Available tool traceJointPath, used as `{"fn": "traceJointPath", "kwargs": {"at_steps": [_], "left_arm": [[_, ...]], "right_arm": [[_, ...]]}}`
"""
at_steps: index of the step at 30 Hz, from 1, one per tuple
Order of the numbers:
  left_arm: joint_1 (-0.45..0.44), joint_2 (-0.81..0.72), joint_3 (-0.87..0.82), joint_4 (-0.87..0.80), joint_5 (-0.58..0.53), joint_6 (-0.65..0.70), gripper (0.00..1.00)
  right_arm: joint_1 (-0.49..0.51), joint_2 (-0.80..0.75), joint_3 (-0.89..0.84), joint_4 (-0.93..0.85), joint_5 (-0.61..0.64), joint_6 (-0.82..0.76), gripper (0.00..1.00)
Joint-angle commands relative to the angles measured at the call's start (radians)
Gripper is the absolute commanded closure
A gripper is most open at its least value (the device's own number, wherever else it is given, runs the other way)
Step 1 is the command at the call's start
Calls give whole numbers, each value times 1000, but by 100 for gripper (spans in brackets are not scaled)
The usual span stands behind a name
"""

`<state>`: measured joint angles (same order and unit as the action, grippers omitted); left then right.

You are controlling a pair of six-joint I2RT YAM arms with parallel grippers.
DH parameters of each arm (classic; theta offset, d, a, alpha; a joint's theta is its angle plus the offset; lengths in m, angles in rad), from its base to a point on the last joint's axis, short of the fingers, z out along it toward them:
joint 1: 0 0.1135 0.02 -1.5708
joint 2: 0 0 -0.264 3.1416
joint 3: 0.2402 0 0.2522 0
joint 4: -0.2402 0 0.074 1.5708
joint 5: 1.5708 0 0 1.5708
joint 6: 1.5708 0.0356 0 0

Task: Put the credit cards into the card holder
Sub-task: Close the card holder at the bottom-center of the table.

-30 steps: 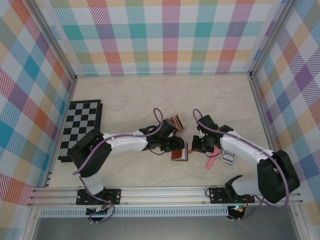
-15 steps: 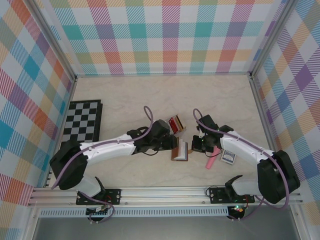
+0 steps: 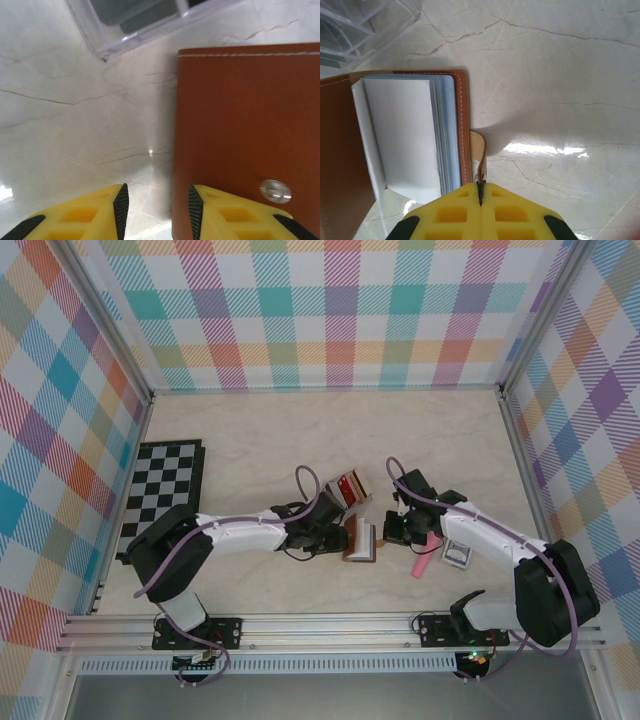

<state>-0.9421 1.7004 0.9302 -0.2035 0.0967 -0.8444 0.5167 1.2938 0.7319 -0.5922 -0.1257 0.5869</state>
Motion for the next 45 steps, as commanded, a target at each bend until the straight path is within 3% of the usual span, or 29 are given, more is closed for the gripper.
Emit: {"fn": "traceJointPath", "kwargs": {"at_steps": [1,7,11,22,29,35,45], "left_arm": [[-10,45,57,32,41,10,60],[-24,96,82,33,40,6,59],[-27,115,90,31,39,5,58],[-38,139,124,61,92,55,45],[-40,192,127,89,120,44,45],[-50,235,154,-8,58,56,49],[-93,275,238,-143,-9,97,51]], "right_arm": [[-7,-39,9,-3,-30,2,94],[-7,-57,11,-24,-27,1,91],[-8,-50,9,-25,-34,-3,97],[-7,-60,17,-27,-22,2,98],[-7,-56,21,-31,-18,3,98],[-9,-68,33,-54,20,7,97],[-9,-29,49,19,-147,-3,97]]}}
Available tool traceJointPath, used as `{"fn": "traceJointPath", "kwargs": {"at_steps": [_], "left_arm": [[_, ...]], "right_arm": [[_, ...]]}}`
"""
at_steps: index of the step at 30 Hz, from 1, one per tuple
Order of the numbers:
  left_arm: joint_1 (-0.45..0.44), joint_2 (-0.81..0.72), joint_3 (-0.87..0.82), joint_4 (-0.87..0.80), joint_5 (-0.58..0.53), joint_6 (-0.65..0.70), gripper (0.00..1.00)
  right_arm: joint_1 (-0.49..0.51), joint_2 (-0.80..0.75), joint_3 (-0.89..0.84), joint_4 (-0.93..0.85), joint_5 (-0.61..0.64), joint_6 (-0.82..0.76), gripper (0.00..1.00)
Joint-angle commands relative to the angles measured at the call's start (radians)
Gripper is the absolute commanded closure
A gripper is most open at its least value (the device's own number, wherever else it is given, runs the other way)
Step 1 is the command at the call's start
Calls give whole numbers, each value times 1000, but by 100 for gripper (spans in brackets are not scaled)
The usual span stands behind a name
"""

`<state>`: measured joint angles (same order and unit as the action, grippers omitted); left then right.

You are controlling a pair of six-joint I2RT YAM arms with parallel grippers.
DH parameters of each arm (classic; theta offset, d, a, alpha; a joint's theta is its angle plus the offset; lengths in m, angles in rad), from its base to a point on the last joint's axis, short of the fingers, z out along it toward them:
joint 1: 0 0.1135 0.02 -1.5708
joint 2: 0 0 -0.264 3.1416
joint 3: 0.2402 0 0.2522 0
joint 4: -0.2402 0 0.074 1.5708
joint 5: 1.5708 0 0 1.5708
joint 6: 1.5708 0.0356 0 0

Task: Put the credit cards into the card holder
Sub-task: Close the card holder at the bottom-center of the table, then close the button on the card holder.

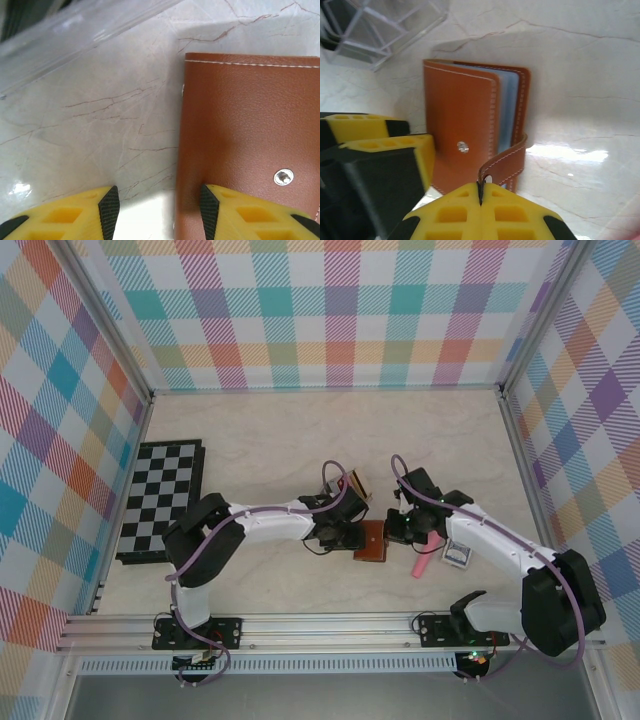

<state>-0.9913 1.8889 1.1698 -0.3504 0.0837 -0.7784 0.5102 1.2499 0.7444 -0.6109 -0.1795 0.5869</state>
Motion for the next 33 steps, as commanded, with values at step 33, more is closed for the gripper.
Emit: {"fn": "traceJointPath", "kwargs": {"at_steps": [33], "left_arm": [[-64,61,-18,48,-1,6,54]], "right_arm": [[-1,233,16,120,-85,20,100]]}}
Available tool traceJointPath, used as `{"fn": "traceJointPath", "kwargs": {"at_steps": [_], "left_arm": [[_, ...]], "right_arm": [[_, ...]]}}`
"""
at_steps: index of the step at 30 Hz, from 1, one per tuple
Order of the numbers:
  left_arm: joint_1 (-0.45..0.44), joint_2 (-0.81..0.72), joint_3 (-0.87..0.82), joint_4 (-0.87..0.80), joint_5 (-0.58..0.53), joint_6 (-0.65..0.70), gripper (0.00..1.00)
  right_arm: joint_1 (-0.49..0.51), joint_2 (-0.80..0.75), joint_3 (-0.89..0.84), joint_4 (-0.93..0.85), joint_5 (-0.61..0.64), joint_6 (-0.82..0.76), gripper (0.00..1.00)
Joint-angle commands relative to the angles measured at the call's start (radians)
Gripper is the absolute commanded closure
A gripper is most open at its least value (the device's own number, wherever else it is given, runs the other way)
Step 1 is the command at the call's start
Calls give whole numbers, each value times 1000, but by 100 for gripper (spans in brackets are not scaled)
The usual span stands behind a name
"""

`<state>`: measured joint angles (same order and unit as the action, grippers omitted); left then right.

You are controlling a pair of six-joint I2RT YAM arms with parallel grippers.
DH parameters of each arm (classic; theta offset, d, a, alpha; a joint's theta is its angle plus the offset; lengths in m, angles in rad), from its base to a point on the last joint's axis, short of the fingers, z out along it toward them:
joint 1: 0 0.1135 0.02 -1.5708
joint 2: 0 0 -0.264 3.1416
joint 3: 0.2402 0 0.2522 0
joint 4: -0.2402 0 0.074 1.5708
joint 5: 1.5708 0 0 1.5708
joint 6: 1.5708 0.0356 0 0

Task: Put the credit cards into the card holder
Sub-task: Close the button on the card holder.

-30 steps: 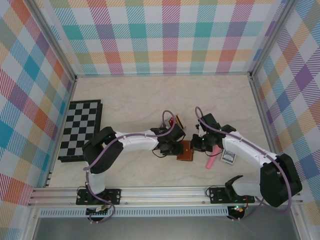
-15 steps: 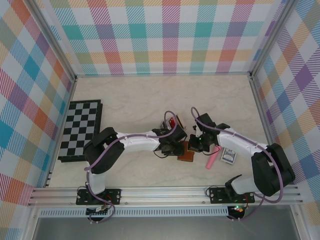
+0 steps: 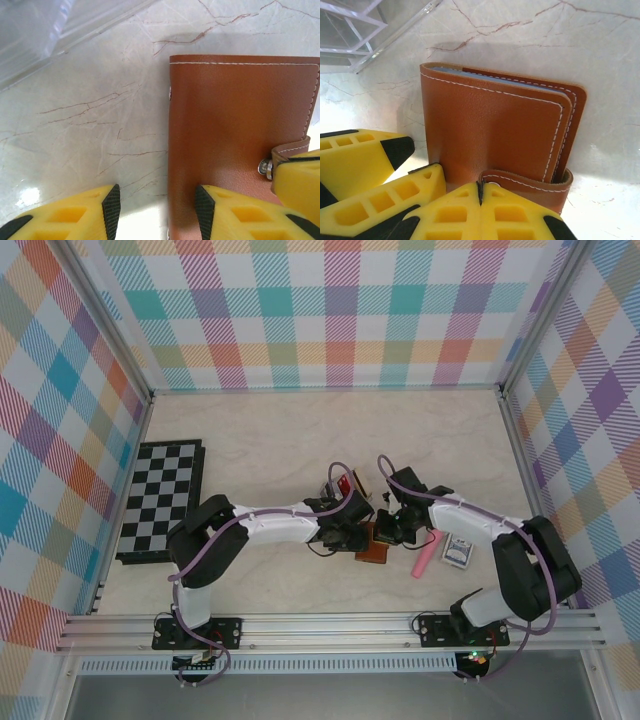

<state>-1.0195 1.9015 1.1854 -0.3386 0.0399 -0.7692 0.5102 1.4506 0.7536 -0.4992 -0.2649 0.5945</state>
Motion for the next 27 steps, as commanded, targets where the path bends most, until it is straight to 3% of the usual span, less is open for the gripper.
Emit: {"fn": "traceJointPath", "kwargs": {"at_steps": [1,18,22,27], "left_arm": [[-37,48,-33,36,42,-3,54],[-36,44,-37,37,35,-10,54],[-36,12,-54,51,9,-11,54],[-36,-102,-112,91,-76,-13,52]], "right_arm": [[-1,38,5,3,4,11,100],[-1,115,-22,-37,90,34,100],[-1,52,-23,-5,45,17,93],[-1,-134,-9,13,35,13,74]]}}
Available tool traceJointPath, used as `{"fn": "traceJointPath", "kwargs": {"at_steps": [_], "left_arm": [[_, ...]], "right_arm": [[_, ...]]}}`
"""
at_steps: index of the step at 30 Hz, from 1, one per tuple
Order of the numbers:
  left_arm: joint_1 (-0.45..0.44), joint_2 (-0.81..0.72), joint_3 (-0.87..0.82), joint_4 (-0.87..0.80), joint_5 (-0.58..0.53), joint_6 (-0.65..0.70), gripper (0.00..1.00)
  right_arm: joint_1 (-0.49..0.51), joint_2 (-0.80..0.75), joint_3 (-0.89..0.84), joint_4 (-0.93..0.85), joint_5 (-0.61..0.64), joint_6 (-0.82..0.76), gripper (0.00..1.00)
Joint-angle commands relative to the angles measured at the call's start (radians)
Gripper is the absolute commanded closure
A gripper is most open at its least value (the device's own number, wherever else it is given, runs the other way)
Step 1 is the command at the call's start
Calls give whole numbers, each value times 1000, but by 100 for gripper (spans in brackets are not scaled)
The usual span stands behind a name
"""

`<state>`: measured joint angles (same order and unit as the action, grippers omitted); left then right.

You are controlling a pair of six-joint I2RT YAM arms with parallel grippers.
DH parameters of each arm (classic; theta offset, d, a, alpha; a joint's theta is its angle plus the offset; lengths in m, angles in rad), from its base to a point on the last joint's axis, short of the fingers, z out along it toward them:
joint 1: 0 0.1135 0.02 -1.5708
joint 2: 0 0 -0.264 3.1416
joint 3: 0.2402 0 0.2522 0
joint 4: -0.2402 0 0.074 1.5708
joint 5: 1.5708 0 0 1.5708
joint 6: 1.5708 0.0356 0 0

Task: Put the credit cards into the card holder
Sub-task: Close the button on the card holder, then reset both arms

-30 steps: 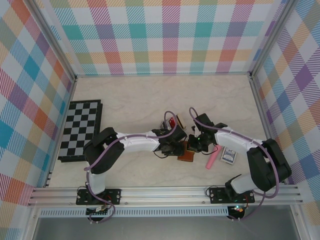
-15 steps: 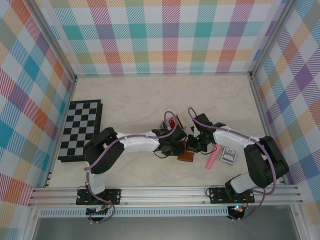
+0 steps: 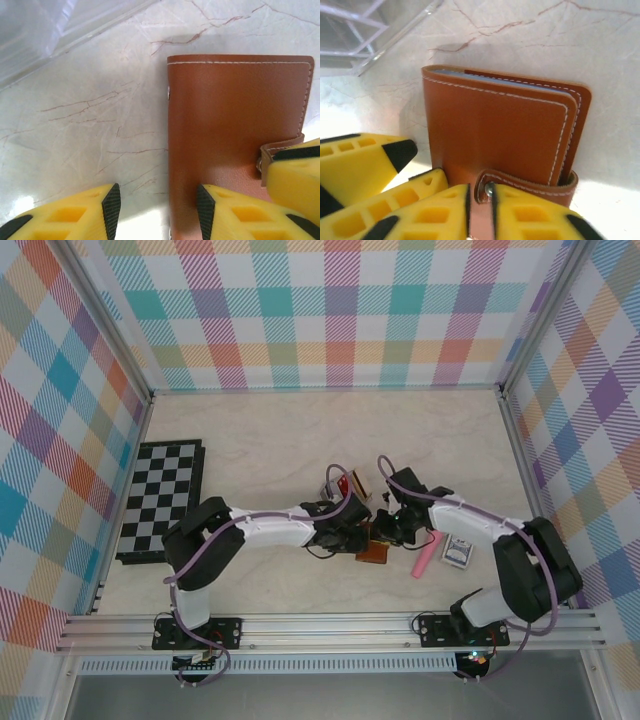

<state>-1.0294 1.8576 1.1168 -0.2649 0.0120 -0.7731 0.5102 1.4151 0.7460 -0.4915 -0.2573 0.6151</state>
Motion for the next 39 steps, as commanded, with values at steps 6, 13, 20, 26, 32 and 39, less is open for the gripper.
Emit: {"fn": "traceJointPath", "kwargs": {"at_steps": [6,13,20,26,32,39], "left_arm": [[-26,-260,-141,-5,-261,-9,47],[13,-559,-283,-123,-600,8,25],[200,-800,-412,-158,-713,103,1],[415,-915,-496,-120,-808,220,0],[555,-904,-592,115,-854,470,0],[699,-841,-652,319,-764,610,0]], "right_arm": [[-3,-324,41,-118,354,-36,37],[-25,-420,48,-153,898,-114,7],[-125,-357,-70,173,996,-385,0],[-223,-289,-203,498,918,-531,0],[-327,-194,-279,753,713,-584,0],[-386,-86,-305,978,602,-637,1]]}}
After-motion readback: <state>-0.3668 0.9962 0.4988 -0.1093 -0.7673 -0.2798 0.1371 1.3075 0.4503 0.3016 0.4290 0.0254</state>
